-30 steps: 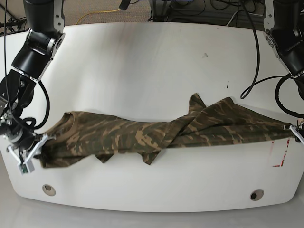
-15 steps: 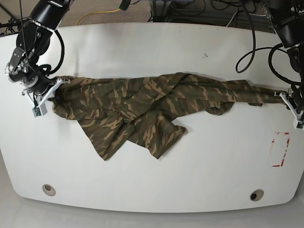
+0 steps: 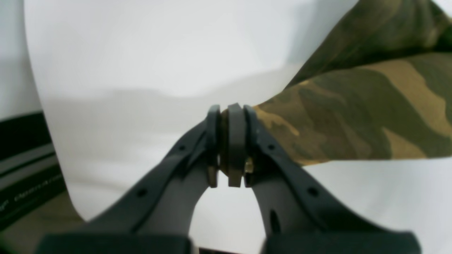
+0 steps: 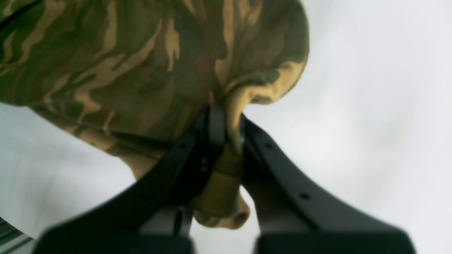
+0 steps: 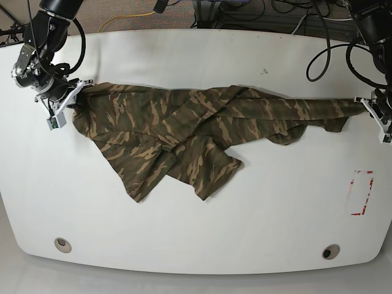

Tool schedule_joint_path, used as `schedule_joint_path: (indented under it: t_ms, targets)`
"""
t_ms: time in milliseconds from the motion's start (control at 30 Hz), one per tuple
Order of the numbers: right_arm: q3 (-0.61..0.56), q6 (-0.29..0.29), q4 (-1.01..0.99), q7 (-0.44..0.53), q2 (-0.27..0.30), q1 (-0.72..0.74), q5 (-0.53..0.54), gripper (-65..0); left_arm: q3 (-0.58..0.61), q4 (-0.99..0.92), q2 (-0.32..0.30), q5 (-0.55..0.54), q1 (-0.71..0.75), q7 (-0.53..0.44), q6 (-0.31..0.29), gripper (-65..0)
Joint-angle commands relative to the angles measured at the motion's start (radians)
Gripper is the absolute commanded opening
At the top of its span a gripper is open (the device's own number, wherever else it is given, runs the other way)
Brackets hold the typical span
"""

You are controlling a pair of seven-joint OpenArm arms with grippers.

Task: Fold the T-shirt properly

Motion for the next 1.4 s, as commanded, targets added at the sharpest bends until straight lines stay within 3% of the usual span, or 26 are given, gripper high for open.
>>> schedule_joint_path:
  t_ms: [0,100,200,333,433,567,833,933,1233,1367]
  targets:
    - [0.008,0.004,0.016,0.016,0.02,0.0,0.008,-65.0,-0.017,0.012,-0.026,0.006,-0.001,-0.018,0.003,-65.0]
    - [0.005,-0.001,0.016,0.016,0.02,-0.001,0.008,-64.4,-0.019,0.012,-0.026,0.007,0.024,-0.052,0.003,-65.0]
    - [0.001,-0.001,0.022,0.016,0.02,-0.001,0.008,-55.6,-0.019,0.012,-0.026,0.007,0.039,-0.075,0.003,-65.0]
    - [0.005,-0.003,0.023,0.013,0.022,0.012,0.011,-28.5,-0.019,0.013,-0.024,0.007,0.057,-0.075,0.003,-65.0]
    - [0.005,-0.009,0.014,0.013,0.022,0.06,0.007,-17.4,-0.019,0.015,-0.024,0.007,0.059,-0.075,0.003,-65.0]
    - [0.0,-0.067,-0.027,0.015,0.02,0.126,-0.061,-17.0,-0.019,0.015,-0.024,0.007,0.061,-0.075,0.003,-65.0]
    - [-0.006,-0.05,-0.208,0.015,0.019,0.31,-0.113,-17.0,-0.019,0.018,0.002,0.007,0.061,-0.075,0.003,-65.0]
    - [-0.065,-0.05,-0.3,0.019,0.025,0.384,-0.115,-17.0,-0.014,0.019,0.003,0.007,0.061,-0.075,0.003,-65.0]
    - [-0.255,-0.053,-0.649,0.24,0.028,0.565,-0.119,-17.0,-0.011,0.019,0.033,0.01,0.056,-0.075,0.003,-65.0]
    - [-0.292,-0.053,-0.744,0.294,0.02,0.617,-0.148,-17.0,-0.011,0.019,0.033,0.01,0.054,-0.075,0.003,-65.0]
